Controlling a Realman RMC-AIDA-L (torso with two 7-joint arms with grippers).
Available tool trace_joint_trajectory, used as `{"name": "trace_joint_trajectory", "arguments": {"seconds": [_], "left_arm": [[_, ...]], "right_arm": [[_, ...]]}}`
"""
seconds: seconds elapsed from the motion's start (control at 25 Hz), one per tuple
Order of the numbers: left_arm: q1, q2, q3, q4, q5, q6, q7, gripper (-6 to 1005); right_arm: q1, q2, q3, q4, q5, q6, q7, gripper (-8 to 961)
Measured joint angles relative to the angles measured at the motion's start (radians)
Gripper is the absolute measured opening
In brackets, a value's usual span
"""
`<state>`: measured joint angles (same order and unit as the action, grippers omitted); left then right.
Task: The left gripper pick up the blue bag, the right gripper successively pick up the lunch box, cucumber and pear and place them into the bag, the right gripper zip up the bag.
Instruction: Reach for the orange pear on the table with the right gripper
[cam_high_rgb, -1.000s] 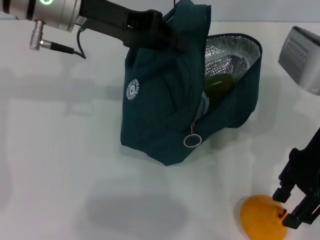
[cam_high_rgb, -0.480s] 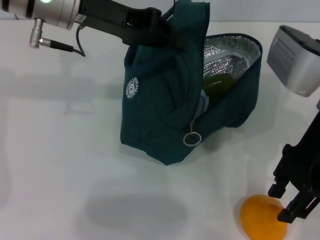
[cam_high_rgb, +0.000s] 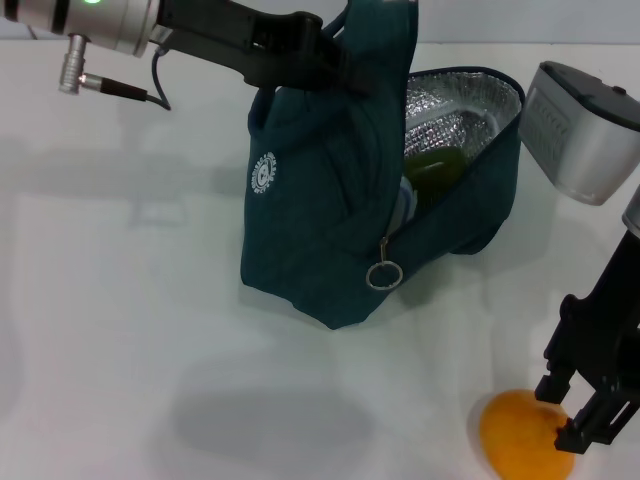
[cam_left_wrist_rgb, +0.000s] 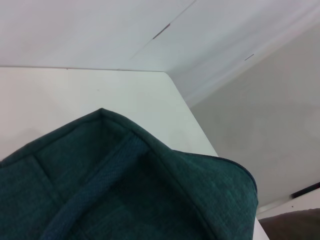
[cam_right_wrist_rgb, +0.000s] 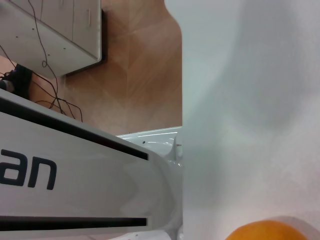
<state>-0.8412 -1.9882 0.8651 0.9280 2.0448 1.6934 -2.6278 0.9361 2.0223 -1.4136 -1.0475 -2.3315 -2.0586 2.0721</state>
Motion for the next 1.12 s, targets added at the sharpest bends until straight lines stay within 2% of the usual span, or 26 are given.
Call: {"name": "trace_joint_trajectory", "arguments": {"seconds": [0.36, 0.56, 0.92, 1.12], "left_arm": [[-0.001, 0.0, 0.0, 0.0, 0.0, 0.0, 0.002, 75], [-0.001, 0.0, 0.0, 0.0, 0.0, 0.0, 0.002, 75], [0.0, 0.0, 0.0, 0.0, 0.0, 0.0, 0.004, 75], [0.005, 0.0, 0.0, 0.0, 0.0, 0.0, 0.005, 75]], "right_arm": [[0.005, 0.001, -0.001, 0.0, 0.003, 0.0, 0.003, 466], [0.005, 0.002, -0.009, 0.0, 0.003, 0.001, 0.004, 360], [0.013, 0.004, -0.039, 0.0, 0.005, 0.003, 0.015, 284], [0.016, 0.004, -0.039, 0.0, 0.005, 0.007, 0.017, 275]]}}
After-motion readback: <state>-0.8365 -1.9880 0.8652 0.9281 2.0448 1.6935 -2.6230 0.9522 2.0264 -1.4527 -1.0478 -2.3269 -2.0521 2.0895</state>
